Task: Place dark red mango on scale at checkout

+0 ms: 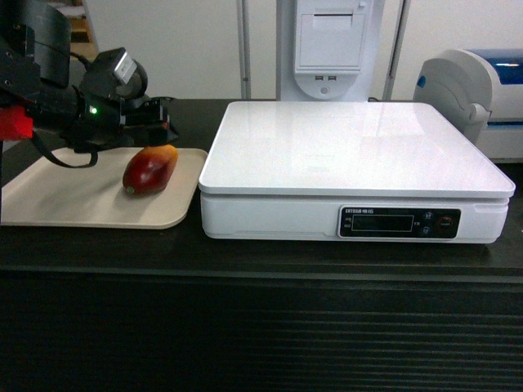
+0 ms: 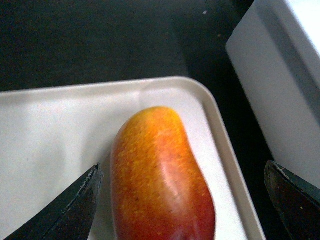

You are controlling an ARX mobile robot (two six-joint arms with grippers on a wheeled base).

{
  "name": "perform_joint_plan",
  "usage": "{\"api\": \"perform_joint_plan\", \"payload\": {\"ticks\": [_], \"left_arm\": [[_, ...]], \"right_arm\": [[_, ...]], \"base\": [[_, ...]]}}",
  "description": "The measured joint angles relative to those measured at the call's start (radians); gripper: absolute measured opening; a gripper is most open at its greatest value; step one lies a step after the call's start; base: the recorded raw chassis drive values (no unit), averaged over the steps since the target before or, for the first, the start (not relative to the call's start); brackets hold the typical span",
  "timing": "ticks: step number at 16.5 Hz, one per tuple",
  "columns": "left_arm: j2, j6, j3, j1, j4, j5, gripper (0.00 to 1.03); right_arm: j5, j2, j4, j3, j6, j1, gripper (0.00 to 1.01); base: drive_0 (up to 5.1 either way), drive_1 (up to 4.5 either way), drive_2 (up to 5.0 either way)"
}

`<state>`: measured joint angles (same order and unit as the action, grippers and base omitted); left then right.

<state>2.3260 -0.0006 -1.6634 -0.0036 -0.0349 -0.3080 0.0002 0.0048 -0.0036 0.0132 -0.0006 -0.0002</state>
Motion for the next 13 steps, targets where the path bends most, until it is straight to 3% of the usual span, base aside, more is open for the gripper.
{"api": "perform_joint_plan", "payload": {"ticks": [8,13], "left_arm": [[0.151,-0.014,-0.173,0.004,0.163,0.023,0.98],[0.159,0.082,-0.178,-0.014,0.170,0.074,0.98]], "right_arm": [[0.000,0.000,0.000,0.000,0.000,0.000,0.98],[0.000,0.000,0.000,0.000,0.000,0.000,0.98]], "base": [[0.0,0.00,0.0],[0.0,0.00,0.0]]}}
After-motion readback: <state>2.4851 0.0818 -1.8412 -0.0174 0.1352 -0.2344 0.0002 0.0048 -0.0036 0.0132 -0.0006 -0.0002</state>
